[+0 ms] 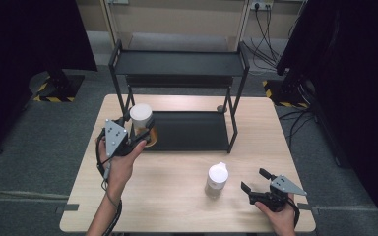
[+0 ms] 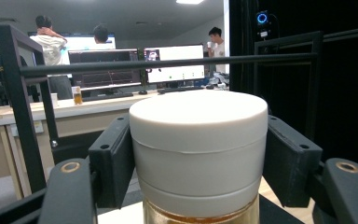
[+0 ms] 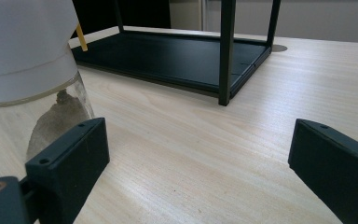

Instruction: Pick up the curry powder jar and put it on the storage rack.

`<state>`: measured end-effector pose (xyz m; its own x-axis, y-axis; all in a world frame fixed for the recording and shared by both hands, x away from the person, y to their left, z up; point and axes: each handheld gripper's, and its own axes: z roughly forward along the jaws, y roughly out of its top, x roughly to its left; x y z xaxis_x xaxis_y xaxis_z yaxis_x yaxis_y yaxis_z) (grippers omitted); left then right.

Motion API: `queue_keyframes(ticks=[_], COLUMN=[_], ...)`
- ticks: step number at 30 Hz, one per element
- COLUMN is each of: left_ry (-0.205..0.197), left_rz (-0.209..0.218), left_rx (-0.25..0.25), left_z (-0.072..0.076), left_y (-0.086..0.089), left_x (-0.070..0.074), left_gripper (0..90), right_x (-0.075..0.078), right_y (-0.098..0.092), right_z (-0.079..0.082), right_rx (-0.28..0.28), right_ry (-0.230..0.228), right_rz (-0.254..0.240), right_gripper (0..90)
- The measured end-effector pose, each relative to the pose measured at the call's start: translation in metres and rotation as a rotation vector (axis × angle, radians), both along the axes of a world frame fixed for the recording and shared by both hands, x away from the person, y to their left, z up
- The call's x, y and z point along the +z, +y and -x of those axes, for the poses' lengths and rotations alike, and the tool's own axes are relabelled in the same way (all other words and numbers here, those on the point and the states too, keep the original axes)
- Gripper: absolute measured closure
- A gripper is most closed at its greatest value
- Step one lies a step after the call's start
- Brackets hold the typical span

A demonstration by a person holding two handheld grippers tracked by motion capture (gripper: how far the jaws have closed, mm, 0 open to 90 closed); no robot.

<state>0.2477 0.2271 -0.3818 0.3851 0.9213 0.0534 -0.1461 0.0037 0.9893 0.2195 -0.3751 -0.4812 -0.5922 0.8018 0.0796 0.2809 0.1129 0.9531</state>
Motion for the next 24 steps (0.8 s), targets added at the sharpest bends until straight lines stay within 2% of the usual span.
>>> queue_keyframes(ticks=[24], left_ry=[-0.045], left_rz=[0.007], left_rx=[0.032], left_z=[-0.009], left_y=[-0.003], left_x=[0.03], left_gripper=[33.1], right_x=[0.0], right_y=[0.0], right_z=[0.0], right_rx=[-0.001], right_ry=[0.0], right_rz=[-0.001], right_gripper=[5.6])
